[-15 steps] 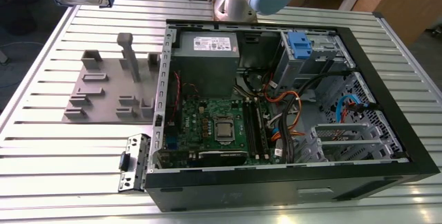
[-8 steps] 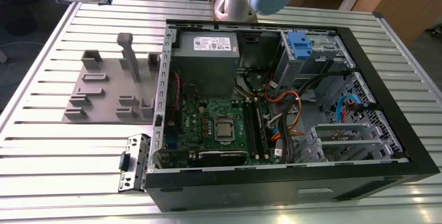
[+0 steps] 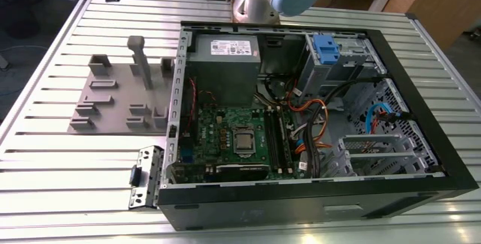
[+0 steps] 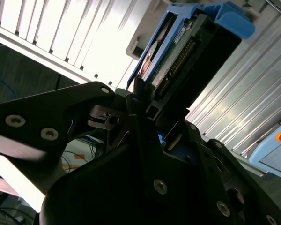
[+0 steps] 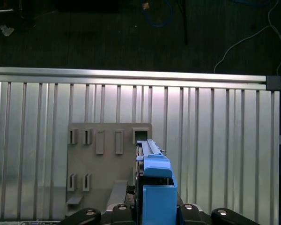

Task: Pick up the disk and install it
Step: 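Pick up the disk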

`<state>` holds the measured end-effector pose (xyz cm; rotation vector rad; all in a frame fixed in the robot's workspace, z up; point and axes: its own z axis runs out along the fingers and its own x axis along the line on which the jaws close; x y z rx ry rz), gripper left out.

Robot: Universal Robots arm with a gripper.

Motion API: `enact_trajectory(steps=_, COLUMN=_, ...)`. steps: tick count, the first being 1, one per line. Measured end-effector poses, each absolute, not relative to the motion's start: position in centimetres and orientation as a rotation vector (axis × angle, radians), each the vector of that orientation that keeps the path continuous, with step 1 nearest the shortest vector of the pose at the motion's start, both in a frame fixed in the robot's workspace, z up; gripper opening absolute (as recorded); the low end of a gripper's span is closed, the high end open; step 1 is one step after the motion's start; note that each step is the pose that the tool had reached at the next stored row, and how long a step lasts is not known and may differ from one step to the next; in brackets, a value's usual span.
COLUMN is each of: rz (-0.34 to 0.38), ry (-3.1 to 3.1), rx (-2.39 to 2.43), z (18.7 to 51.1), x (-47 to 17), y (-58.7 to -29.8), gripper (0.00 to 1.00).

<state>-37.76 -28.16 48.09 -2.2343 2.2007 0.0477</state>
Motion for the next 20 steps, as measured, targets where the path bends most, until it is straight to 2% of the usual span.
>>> enact_trajectory(steps=20, rz=0.049, ry=2.2, rx=-2.234, z=50.0, x=-37.8, y=-28.2, gripper=0.36)
